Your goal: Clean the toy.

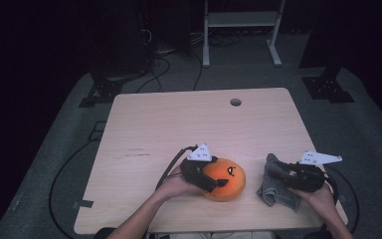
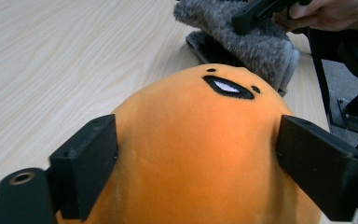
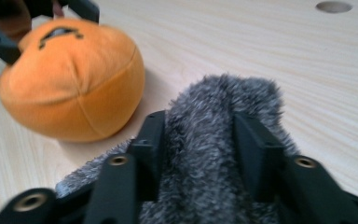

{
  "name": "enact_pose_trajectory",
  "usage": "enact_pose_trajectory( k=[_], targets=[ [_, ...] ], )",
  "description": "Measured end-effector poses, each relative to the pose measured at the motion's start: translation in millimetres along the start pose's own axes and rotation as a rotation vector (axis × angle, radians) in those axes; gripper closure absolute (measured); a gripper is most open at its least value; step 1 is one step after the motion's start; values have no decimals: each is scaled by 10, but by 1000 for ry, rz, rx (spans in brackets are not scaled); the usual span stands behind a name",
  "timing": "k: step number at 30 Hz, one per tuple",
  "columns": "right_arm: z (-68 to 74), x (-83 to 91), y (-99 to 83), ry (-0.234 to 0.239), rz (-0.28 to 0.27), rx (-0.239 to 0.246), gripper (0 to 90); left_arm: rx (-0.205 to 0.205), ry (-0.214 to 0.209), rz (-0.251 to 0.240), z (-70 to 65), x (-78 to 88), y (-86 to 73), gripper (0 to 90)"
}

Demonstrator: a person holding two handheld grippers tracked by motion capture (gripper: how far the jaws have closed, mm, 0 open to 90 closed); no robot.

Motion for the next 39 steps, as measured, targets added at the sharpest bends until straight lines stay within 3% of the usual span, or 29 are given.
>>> enact_pose_trajectory(
  k=[3, 6, 10, 14, 19, 23, 29, 32, 35, 39],
  targets=[
    [-22, 18, 25, -25, -13, -2, 470, -28, 28, 11, -28, 9, 1, 278],
    [-8, 33, 38, -16, -29, -8, 466, -58, 50, 17, -65, 11, 6, 445],
    [30, 18, 47, -6, -38, -4, 456, -52, 29, 8, -70, 35, 34, 543],
    [98, 10, 84, 10, -58, 12, 452, -59, 37, -15, -59, 85, 87, 569],
    [138, -2, 104, 23, -70, 8, 443, -58, 90, -33, 80, 157, 185, 568],
    [135, -6, 116, 23, -79, 5, 433, -54, 192, -43, 320, 259, 265, 559],
    [131, -21, 116, 21, -72, 3, 416, -38, 301, -37, 609, 293, 234, 539],
    [130, -27, 114, 18, -69, 4, 407, 1, 287, -9, 699, 244, 157, 501],
    [118, -25, 112, 16, -68, -3, 400, 29, 263, -42, 689, 273, 128, 396],
    [97, -31, 114, 9, -73, -12, 388, 48, 262, -71, 628, 383, 137, 240]
  ],
)
Point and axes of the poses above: each handheld gripper's, and its own axes: x roughly backward along the jaws, y roughly out of its top, z roughly to its left, the point moved 3 cm from there along -x, roughly forward along the jaws, and after that the axes turned 7 degrees about -y, right-handed, at the moved point
